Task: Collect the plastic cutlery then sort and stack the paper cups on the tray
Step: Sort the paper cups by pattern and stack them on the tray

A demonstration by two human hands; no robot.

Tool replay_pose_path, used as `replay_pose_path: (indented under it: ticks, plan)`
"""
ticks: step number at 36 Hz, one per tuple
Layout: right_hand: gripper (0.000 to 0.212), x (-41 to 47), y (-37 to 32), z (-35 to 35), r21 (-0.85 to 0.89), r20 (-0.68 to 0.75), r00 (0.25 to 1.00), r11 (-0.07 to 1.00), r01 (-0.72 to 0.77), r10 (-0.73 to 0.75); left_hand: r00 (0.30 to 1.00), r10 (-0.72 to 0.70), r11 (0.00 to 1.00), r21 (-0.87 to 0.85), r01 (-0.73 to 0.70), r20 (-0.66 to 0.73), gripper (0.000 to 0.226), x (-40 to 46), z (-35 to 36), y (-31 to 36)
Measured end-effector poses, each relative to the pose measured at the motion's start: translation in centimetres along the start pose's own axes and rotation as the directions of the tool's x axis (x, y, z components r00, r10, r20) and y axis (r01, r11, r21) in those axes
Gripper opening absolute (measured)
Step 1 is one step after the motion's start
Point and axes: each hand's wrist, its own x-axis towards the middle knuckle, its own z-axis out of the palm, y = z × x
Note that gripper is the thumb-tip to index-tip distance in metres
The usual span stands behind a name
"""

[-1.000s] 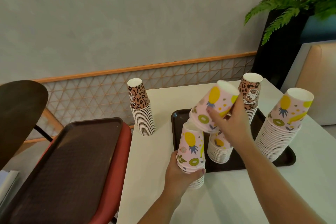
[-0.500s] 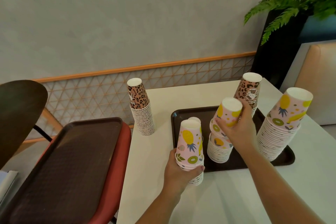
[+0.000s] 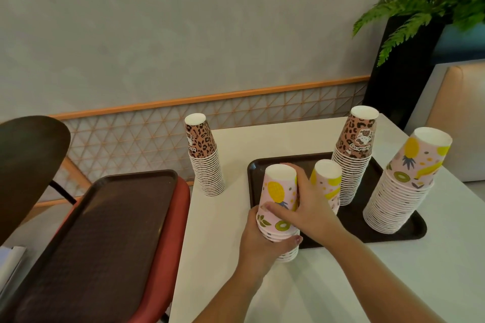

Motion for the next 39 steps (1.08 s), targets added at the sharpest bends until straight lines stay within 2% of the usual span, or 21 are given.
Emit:
replay_pose_path:
  ticks: [4, 9, 13, 16, 19, 22, 24, 34, 39]
  plan:
    - [0.069, 0.2, -0.3, -0.1, 0.000, -0.060, 0.998, 1.000, -0.009, 0.009, 0.999, 0.001, 1.000, 0.016, -0.002, 0.035, 0.082, 0.1, -0.1, 0.1]
    - [0.063, 0.9, -0.6, -0.9, 0.047, -0.156, 0.987, 0.999, -0.019, 0.026, 0.998, 0.000, 1.000, 0.002, 0.000, 0.056, 0.089, -0.3, 0.1, 0.3]
    - [0.058, 1.5, -1.2, -2.2, 0.101, -0.253, 0.967, 0.995, 0.001, 0.025, 0.997, -0.026, 0.999, 0.035, 0.023, 0.067, 0.081, -0.4, 0.0, 0.1]
    - [0.057, 2.2, -1.6, -3.8, 0.130, -0.367, 0.930, 0.991, 0.044, 0.007, 0.997, -0.054, 0.996, 0.075, 0.050, 0.057, 0.080, -0.4, 0.0, 0.0]
    - [0.066, 3.0, -2.2, -5.4, 0.149, -0.493, 0.870, 0.984, 0.099, -0.013, 0.997, -0.066, 0.993, 0.105, 0.061, 0.045, 0.075, -0.3, 0.0, 0.1]
    - [0.082, 3.6, -2.0, -6.8, 0.086, -0.582, 0.812, 0.992, 0.096, -0.028, 0.997, -0.070, 0.990, 0.125, 0.065, 0.038, 0.072, -0.2, 0.1, 0.4]
    - [0.080, 3.9, -1.3, -7.4, 0.013, -0.616, 0.787, 0.998, 0.069, -0.047, 0.997, -0.075, 0.988, 0.135, 0.070, 0.031, 0.073, -0.2, 0.2, 0.5]
    - [0.073, 2.8, 2.1, -6.0, -0.025, -0.507, 0.861, 0.998, -0.064, 0.042, 0.997, -0.080, 0.989, 0.123, 0.077, 0.020, 0.076, -0.1, 0.2, 0.1]
    - [0.082, 2.1, 1.9, -5.2, -0.052, -0.460, 0.885, 0.993, -0.107, 0.071, 0.997, -0.071, 0.992, 0.102, 0.069, 0.015, 0.074, -0.1, 0.1, 0.2]
